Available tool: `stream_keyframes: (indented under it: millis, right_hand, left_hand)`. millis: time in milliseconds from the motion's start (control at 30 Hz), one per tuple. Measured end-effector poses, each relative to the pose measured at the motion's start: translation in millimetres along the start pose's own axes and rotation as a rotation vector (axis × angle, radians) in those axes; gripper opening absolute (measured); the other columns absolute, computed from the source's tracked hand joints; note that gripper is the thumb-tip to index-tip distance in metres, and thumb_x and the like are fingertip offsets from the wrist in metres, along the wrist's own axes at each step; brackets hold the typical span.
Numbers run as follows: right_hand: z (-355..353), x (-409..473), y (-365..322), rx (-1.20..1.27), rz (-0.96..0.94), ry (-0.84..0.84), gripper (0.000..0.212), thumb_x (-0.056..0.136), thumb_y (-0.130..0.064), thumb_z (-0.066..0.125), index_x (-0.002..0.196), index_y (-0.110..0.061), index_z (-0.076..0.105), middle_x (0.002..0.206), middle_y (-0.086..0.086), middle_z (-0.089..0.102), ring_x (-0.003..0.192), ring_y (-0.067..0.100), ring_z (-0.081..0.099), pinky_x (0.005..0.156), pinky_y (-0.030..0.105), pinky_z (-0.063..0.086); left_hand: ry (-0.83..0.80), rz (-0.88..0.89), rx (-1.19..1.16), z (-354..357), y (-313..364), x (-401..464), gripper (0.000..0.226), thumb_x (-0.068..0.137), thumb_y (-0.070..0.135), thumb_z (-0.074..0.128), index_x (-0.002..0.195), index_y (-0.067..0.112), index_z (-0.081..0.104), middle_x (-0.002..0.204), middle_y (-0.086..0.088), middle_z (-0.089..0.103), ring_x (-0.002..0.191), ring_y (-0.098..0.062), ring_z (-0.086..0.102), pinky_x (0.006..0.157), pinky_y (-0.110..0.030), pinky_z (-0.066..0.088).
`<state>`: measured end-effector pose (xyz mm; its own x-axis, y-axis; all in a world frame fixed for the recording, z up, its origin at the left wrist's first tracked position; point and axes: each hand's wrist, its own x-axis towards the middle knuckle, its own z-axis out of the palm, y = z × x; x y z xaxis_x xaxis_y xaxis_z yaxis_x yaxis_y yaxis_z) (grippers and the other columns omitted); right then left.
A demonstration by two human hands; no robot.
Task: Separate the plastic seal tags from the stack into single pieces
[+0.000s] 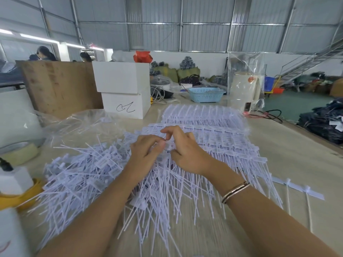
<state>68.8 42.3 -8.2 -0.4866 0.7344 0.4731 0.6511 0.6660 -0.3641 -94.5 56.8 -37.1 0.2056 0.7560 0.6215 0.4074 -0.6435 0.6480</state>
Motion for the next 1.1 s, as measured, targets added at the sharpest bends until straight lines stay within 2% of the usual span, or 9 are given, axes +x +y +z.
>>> stream_keyframes:
  millis: [133,233,333,433,533,667,833,933,1100]
  right_hand:
    - [-5,2,-1,0.017,0.062,-0.019,0.042,0.09,-0.008,0.051,0.13,-0.018,0.041,0.105,-0.008,0.046,0.083,-0.012,0.046,0.088,0.02,0.021]
    - [-19,5,0,0.008,0.141,-0.077,0.013,0.094,-0.023,0.054,0.106,-0.023,0.058,0.079,-0.008,0.059,0.069,0.0,0.049,0.083,0.029,0.027]
    - [-33,5,-3,-0.034,0.212,-0.166,0.012,0.094,-0.031,0.055,0.098,-0.02,0.06,0.07,-0.009,0.053,0.06,0.001,0.045,0.071,0.028,0.031]
    - [-47,6,-7,0.025,0.207,-0.187,0.025,0.093,-0.03,0.058,0.075,-0.013,0.058,0.063,-0.004,0.046,0.055,0.007,0.042,0.058,0.026,0.034]
    - [-59,9,-13,0.107,0.216,-0.192,0.024,0.091,-0.027,0.06,0.088,-0.003,0.066,0.069,0.004,0.057,0.059,0.009,0.05,0.06,0.021,0.038]
    - [-74,17,-21,0.117,0.266,-0.254,0.015,0.09,-0.03,0.061,0.097,-0.021,0.07,0.09,0.003,0.065,0.069,0.003,0.054,0.068,0.022,0.041]
    - [-86,21,-27,0.127,0.203,-0.096,0.013,0.088,-0.024,0.065,0.076,-0.021,0.071,0.054,-0.012,0.048,0.051,0.003,0.041,0.053,0.017,0.031]
    - [-84,20,-31,0.022,0.137,0.034,0.038,0.089,-0.027,0.063,0.054,-0.032,0.05,0.051,-0.012,0.045,0.055,0.008,0.041,0.057,0.029,0.035]
    - [-74,11,-36,-0.377,-0.015,0.185,0.025,0.094,-0.031,0.053,0.078,-0.013,0.058,0.068,-0.003,0.049,0.066,0.022,0.049,0.059,0.037,0.043]
  left_hand:
    - [0.027,-0.066,-0.065,-3,-2,2,0.024,0.092,0.019,0.059,0.074,0.035,0.058,0.084,0.008,0.059,0.083,-0.002,0.052,0.075,-0.025,0.036]
    - [0.003,-0.024,-0.065,-6,1,3,0.028,0.094,0.017,0.056,0.072,0.034,0.057,0.073,0.009,0.059,0.069,-0.007,0.053,0.068,-0.025,0.039]
    - [0.006,-0.012,-0.115,-8,6,5,0.025,0.096,0.016,0.053,0.073,0.026,0.059,0.067,0.011,0.06,0.056,-0.003,0.05,0.059,-0.015,0.039]
    - [-0.019,-0.056,-0.173,-12,14,11,0.023,0.095,0.026,0.052,0.075,0.019,0.059,0.068,0.008,0.06,0.055,-0.029,0.047,0.058,-0.025,0.036]
    - [-0.082,-0.043,-0.16,-13,29,21,0.028,0.086,0.043,0.053,0.066,0.024,0.058,0.061,0.009,0.058,0.056,-0.02,0.049,0.059,-0.025,0.036]
    - [-0.124,-0.018,-0.091,-20,44,38,0.038,0.092,0.031,0.059,0.055,0.025,0.055,0.054,0.004,0.059,0.051,-0.007,0.047,0.054,-0.016,0.036]
    - [-0.151,-0.071,-0.19,-27,58,55,0.041,0.095,0.023,0.055,0.054,0.022,0.054,0.046,0.009,0.054,0.043,-0.001,0.045,0.047,-0.009,0.034]
    - [-0.138,-0.088,-0.304,-29,59,60,0.037,0.093,0.024,0.057,0.057,0.02,0.06,0.049,0.006,0.053,0.048,-0.006,0.047,0.06,-0.022,0.037]
    - [-0.144,-0.14,-0.548,-23,54,59,0.03,0.08,0.032,0.057,0.068,0.006,0.064,0.054,-0.002,0.05,0.049,-0.009,0.045,0.054,-0.017,0.039]
